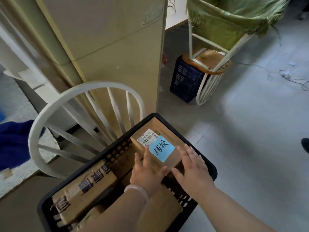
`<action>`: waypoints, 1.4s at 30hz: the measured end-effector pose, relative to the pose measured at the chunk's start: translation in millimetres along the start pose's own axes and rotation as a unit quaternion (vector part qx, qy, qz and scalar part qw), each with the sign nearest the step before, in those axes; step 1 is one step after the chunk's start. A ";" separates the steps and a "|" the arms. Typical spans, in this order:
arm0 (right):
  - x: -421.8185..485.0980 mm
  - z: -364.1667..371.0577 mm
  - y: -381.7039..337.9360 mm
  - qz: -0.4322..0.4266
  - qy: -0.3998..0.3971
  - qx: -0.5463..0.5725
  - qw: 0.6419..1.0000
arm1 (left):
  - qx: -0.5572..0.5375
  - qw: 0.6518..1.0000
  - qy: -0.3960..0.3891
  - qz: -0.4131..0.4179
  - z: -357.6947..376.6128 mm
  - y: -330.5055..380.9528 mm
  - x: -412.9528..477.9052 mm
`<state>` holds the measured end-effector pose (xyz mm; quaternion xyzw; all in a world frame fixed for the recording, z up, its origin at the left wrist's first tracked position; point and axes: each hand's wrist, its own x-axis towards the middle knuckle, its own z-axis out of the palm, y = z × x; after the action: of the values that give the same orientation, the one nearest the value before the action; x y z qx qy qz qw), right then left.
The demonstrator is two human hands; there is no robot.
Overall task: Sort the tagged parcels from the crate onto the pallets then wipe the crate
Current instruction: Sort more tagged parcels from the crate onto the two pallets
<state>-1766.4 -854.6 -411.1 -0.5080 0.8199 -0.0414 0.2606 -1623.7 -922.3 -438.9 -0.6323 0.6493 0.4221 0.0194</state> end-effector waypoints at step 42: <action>37.9 -29.2 -9.4 -0.088 0.000 0.054 0.995 | -0.190 0.982 -0.016 0.005 -35.1 11.6 -19.3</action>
<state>-1785.7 -897.3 -397.5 -0.5632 0.7686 -0.1086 0.2831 -1611.7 -928.7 -399.5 -0.6143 0.5599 0.5482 -0.0931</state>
